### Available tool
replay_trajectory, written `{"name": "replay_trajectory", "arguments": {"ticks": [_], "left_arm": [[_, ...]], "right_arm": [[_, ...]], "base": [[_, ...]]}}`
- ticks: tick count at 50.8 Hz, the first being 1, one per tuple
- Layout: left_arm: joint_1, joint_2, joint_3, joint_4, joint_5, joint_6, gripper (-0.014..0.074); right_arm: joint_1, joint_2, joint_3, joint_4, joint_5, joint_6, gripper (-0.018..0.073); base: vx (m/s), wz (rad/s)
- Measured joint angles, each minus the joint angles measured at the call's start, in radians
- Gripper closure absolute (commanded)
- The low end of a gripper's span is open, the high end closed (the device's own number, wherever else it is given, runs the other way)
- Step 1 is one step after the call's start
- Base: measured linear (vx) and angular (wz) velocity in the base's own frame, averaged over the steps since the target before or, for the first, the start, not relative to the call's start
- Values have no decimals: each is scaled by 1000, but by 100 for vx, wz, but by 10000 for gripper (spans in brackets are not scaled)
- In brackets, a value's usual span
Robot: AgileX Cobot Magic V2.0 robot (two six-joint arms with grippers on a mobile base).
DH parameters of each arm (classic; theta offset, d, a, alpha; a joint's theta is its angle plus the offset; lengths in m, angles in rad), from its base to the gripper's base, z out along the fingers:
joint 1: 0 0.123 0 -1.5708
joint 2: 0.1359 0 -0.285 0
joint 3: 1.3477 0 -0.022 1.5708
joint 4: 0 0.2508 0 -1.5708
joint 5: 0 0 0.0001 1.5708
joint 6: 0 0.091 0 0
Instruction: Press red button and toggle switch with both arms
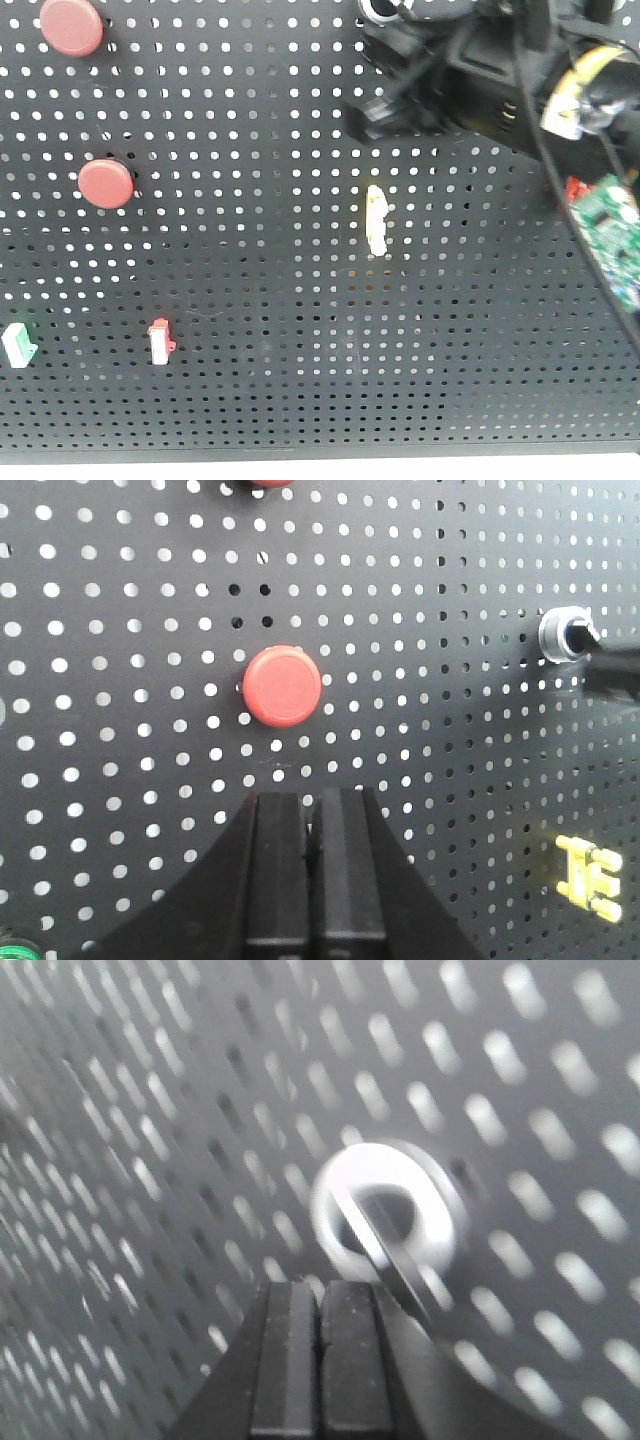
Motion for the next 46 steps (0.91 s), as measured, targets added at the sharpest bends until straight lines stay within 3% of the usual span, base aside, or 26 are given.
{"name": "replay_trajectory", "arguments": {"ticks": [9,18,24,46], "left_arm": [[0,0,0,0,0,0,596],[0,0,0,1,0,0,596],[1,0,0,1,7,0,596],[3,0,0,1,10,0,594]], "right_arm": [[-2,-30,0,-16,50,-5,559],[64,-91,-14,-29,143,-43,559],[66,-110,-14,-29,198,-62,559],[66,-112,-14,-27,205,-63,559]], "base": [[0,0],[0,0],[0,0],[0,0]]}}
